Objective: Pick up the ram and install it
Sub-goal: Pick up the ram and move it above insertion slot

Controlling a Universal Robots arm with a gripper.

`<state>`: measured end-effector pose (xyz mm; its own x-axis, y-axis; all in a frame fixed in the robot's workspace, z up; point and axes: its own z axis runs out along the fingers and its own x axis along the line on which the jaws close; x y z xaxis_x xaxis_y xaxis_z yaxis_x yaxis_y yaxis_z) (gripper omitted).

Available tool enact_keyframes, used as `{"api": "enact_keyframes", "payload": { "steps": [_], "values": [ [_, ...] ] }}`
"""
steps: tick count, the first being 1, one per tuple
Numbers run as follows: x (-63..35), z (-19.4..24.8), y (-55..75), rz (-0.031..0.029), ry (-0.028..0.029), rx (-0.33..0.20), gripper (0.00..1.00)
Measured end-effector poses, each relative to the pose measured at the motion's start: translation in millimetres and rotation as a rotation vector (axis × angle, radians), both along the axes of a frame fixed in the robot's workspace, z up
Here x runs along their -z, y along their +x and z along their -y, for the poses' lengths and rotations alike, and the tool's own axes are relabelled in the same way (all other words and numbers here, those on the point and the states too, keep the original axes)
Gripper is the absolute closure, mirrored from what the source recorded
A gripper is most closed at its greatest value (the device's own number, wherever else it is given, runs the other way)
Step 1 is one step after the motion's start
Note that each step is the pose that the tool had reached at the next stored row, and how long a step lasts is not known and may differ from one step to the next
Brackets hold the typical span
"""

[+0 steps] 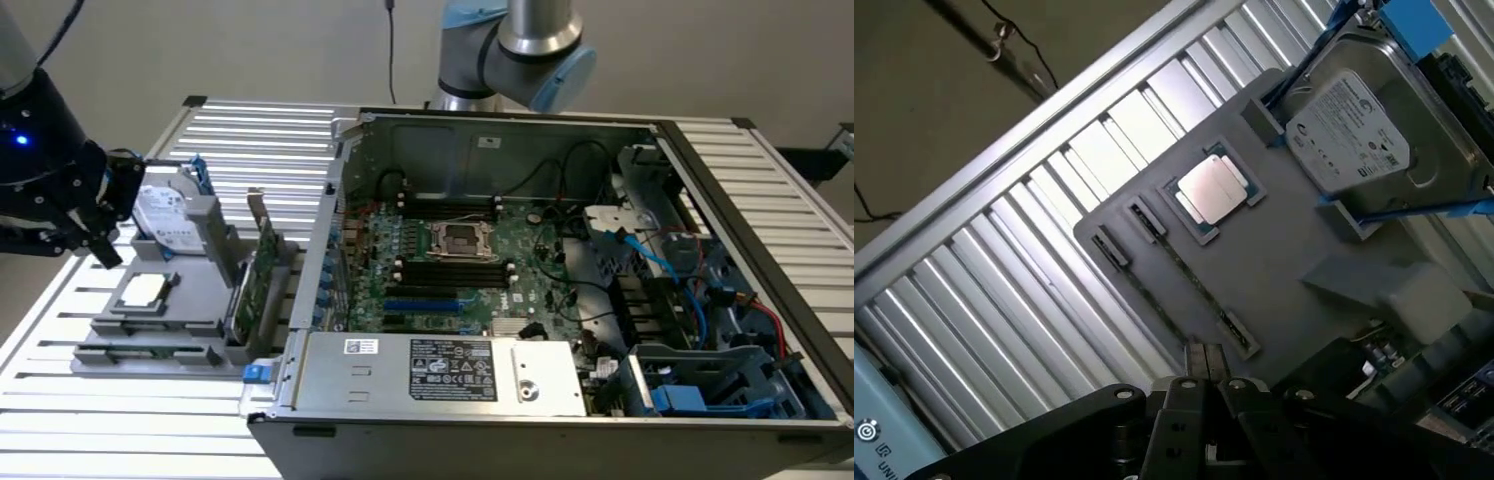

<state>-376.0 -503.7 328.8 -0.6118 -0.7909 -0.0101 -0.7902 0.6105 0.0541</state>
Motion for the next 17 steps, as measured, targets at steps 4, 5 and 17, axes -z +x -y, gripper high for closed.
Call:
{"api": "enact_keyframes", "payload": {
  "steps": [4, 5, 17],
  "values": [
    [0.0, 0.0, 0.0, 0.0006, 0.0000, -0.072, 0.89],
    [0.0, 0.0, 0.0, 0.0008, 0.0000, -0.091, 0.89],
    [0.1, 0.0, 0.0, 0.0023, 0.0000, -0.309, 0.89]
  ]
}}
